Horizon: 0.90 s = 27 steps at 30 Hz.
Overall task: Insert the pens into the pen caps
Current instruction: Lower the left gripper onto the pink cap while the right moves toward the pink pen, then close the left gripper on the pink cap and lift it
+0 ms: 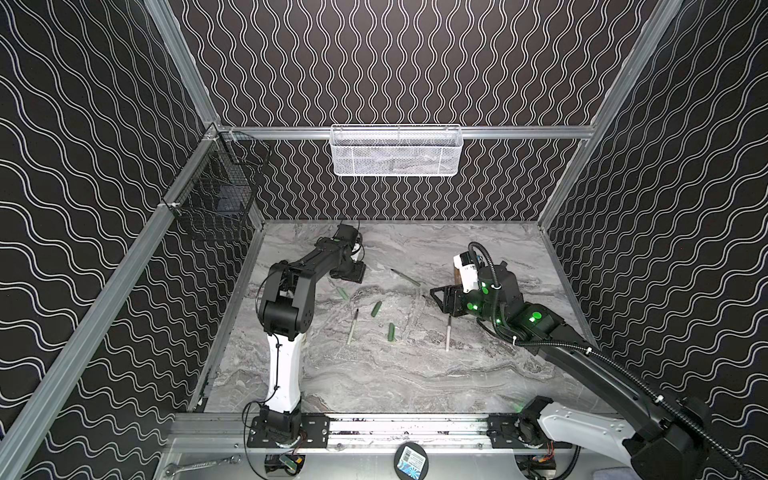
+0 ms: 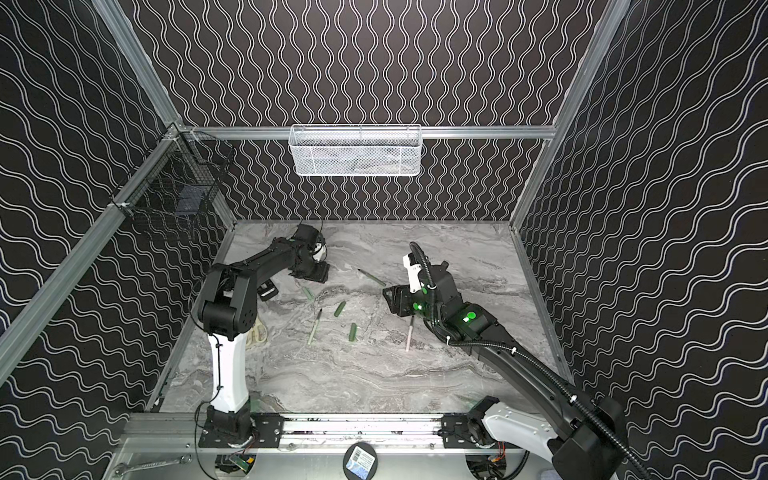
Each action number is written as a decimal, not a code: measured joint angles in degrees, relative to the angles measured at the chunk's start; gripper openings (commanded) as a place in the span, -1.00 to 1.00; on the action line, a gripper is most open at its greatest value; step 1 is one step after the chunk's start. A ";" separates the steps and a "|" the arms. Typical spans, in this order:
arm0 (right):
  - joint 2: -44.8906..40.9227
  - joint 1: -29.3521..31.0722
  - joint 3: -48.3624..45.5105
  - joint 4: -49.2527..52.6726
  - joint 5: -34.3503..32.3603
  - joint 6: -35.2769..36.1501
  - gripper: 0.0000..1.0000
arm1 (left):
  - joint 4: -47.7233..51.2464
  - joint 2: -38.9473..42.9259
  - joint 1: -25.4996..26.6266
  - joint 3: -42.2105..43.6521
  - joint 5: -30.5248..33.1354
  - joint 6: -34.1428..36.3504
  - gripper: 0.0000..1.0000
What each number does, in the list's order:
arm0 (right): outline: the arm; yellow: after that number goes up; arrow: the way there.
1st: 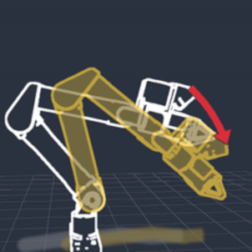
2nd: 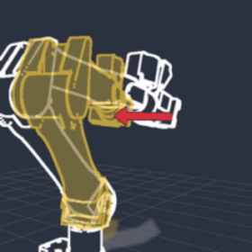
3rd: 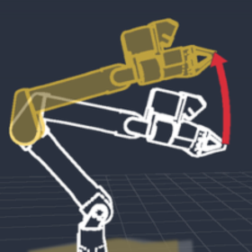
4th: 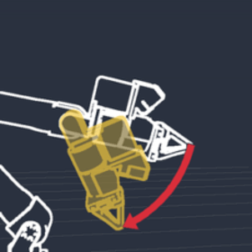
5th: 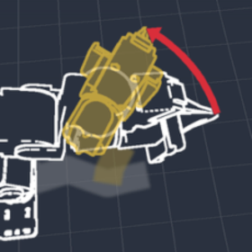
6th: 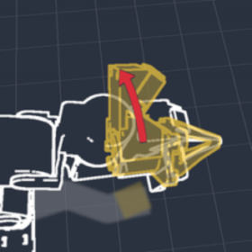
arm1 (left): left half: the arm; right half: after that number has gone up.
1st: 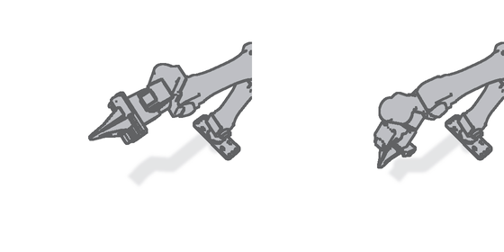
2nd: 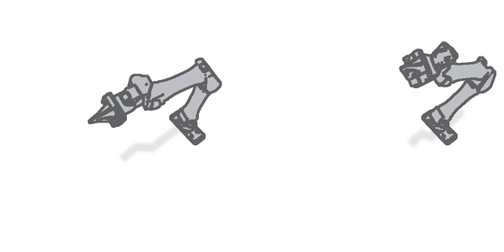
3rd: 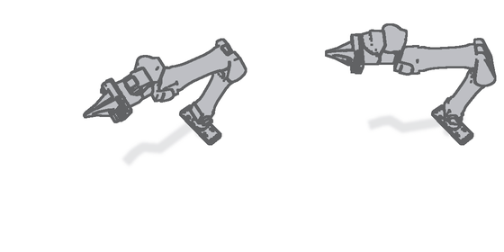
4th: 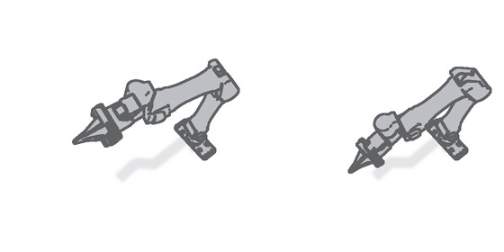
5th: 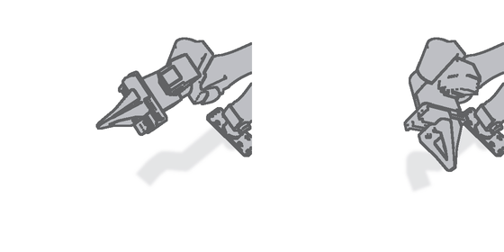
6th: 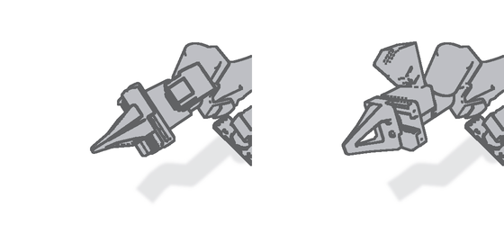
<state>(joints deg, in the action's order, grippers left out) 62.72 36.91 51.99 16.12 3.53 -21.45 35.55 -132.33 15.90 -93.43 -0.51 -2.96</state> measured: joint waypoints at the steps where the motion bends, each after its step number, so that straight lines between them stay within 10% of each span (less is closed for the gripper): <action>1: 0.04 0.00 -0.02 0.00 0.00 0.00 0.28 | 0.09 0.15 0.44 0.15 0.35 0.00 0.26; 27: 1.49 0.00 -0.11 -0.26 0.68 0.00 0.21 | 6.40 -4.02 3.82 -5.57 10.38 -4.22 -0.28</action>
<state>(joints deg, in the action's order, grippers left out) 64.20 36.91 51.88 15.86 4.21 -21.45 41.95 -136.35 19.73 -99.00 9.87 -7.18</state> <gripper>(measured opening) 0.604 0.370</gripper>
